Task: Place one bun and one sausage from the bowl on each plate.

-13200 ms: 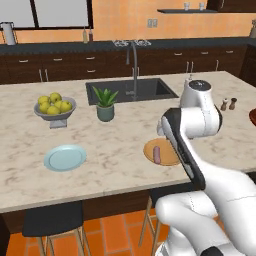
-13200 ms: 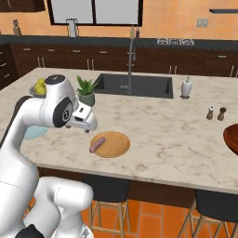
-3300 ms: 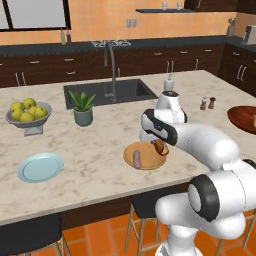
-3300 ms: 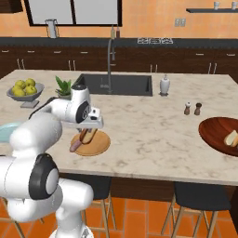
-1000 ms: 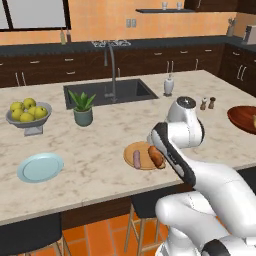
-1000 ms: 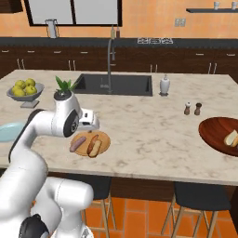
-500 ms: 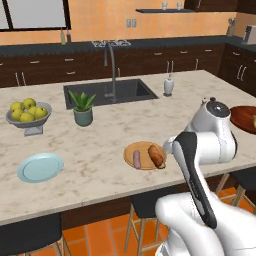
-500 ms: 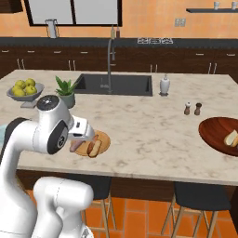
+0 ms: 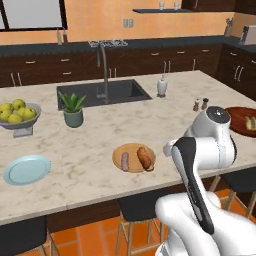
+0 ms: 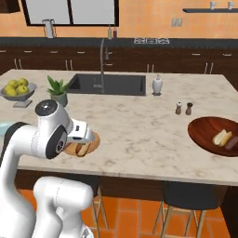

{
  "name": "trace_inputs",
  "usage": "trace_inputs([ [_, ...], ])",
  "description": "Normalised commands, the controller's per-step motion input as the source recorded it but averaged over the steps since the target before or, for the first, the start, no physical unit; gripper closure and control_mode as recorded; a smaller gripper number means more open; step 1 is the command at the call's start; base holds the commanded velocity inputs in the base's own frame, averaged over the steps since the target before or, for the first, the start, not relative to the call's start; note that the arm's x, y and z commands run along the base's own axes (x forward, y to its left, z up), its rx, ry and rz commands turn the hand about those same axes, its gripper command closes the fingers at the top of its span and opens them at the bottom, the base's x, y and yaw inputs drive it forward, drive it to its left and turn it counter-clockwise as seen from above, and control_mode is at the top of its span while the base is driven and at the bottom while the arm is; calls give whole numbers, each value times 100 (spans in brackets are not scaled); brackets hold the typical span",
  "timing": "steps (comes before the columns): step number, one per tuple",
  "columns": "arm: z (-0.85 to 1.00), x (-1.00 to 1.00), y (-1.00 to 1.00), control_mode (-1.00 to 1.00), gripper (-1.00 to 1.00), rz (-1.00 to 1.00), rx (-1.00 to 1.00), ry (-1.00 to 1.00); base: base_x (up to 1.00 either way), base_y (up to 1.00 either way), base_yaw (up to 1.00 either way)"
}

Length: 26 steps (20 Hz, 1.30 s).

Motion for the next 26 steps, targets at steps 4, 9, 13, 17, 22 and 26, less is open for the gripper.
trace_inputs([
  [4, 0, 0, 0, 100, -100, 0, 0, 0, 0, -100, 0],
  [9, 0, 0, 0, 100, -100, 0, 0, 0, 0, -100, 0],
  [13, 0, 0, 0, 100, -100, 0, 0, 0, 1, -99, 0],
  [17, 0, 0, 0, 100, -100, 0, 0, 0, 10, -76, -1],
  [22, 0, 0, 0, 100, -100, 0, 0, 0, 33, -40, -3],
  [26, 0, 0, 0, 100, -100, 0, 0, 0, 66, -1, 0],
])
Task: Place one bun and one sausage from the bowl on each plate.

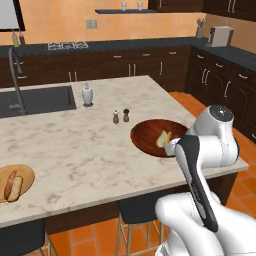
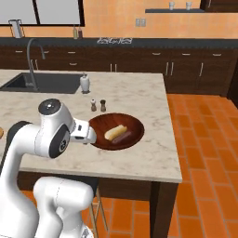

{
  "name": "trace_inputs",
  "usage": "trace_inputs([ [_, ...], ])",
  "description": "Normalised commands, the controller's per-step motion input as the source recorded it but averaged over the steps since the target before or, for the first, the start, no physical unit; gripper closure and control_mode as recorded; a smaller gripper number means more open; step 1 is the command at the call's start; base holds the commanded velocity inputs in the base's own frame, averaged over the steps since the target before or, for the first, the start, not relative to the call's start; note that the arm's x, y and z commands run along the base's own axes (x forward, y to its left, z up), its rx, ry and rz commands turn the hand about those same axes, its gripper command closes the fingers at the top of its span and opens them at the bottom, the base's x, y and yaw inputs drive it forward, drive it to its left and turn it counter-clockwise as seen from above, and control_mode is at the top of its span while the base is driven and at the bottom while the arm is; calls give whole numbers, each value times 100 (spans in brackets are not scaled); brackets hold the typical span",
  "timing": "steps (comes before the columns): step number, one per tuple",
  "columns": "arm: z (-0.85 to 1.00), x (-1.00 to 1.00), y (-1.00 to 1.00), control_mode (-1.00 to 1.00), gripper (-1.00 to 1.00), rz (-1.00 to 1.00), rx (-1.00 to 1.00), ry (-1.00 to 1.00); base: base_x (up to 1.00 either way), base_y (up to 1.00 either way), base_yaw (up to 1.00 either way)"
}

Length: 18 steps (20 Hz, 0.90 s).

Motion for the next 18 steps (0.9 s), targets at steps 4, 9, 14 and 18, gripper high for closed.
trace_inputs([
  [4, 18, 39, -1, -100, -100, -4, 0, 10, 0, 0, 0],
  [9, 50, 99, -22, -100, -100, -17, -4, 33, 0, 0, 0],
  [14, -45, 100, -54, -100, -100, -27, 2, 21, 0, 0, 0],
  [18, -63, 99, -11, -100, -100, -16, 0, 4, 0, 0, 0],
])
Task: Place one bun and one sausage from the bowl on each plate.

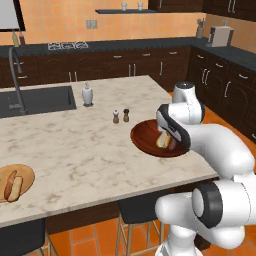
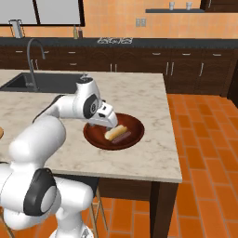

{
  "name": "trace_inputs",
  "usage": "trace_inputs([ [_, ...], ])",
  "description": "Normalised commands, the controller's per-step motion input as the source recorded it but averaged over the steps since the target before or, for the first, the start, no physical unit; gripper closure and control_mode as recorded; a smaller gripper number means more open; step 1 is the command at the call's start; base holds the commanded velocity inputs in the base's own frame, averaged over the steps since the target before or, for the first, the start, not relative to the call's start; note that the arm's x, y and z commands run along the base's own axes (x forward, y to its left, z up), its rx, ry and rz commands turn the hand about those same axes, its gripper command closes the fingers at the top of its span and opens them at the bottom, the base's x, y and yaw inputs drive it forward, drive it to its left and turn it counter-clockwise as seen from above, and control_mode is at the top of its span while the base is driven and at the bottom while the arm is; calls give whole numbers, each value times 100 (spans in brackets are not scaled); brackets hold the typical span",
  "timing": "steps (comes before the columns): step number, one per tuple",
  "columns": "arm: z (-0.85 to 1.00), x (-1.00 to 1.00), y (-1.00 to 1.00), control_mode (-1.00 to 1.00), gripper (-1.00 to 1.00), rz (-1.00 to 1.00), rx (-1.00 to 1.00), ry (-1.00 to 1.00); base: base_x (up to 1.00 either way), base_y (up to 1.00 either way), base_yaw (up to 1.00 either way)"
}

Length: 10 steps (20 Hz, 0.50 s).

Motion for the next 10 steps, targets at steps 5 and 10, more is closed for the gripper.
trace_inputs([
  [5, -55, 59, -1, -100, -100, -11, 1, -3, 0, 0, 0],
  [10, -6, 34, -3, -100, -100, -10, 9, -19, 0, 0, 0],
])
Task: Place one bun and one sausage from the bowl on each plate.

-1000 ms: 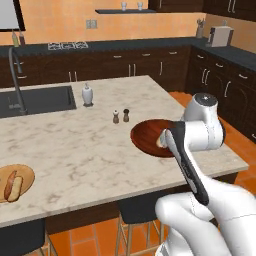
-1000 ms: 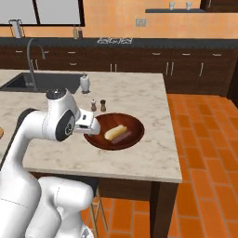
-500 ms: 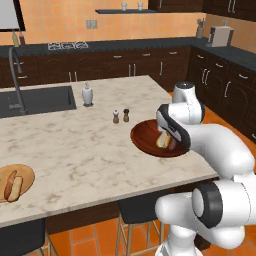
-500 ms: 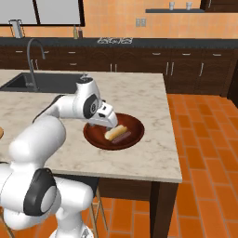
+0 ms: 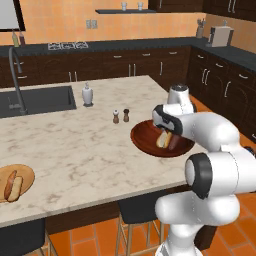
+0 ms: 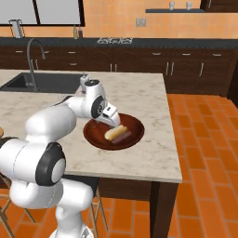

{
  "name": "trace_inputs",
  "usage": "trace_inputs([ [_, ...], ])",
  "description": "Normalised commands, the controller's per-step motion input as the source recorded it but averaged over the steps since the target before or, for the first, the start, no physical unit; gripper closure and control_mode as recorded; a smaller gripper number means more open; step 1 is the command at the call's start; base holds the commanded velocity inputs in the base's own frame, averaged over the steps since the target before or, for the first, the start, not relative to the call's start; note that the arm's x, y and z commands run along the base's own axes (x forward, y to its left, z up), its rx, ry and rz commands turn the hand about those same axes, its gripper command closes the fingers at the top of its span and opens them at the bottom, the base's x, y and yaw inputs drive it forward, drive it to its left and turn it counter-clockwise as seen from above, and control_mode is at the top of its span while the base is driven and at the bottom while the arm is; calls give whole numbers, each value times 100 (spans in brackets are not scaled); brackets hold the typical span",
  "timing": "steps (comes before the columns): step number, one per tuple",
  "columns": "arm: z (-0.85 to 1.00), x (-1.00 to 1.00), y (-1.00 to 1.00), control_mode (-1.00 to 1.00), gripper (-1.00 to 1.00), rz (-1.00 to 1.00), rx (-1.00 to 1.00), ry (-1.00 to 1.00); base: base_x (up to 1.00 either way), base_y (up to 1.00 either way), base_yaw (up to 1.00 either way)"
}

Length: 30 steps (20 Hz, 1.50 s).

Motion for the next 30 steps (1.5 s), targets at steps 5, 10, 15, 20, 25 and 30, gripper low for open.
trace_inputs([
  [5, -49, 61, 0, -100, -100, -3, 4, -4, 0, 0, 0],
  [10, -35, 58, -13, -100, -100, 0, 0, 4, 0, 0, 0],
  [15, -37, 28, -13, -100, -100, 0, 0, 4, 0, 0, 0],
  [20, -55, 11, 0, -100, -100, 0, 0, 5, 0, 0, 0],
  [25, -64, 9, 0, -100, -100, 0, 0, 7, 0, 0, 0],
  [30, -32, 21, 3, -100, -100, 0, 0, 0, 0, 0, 0],
])
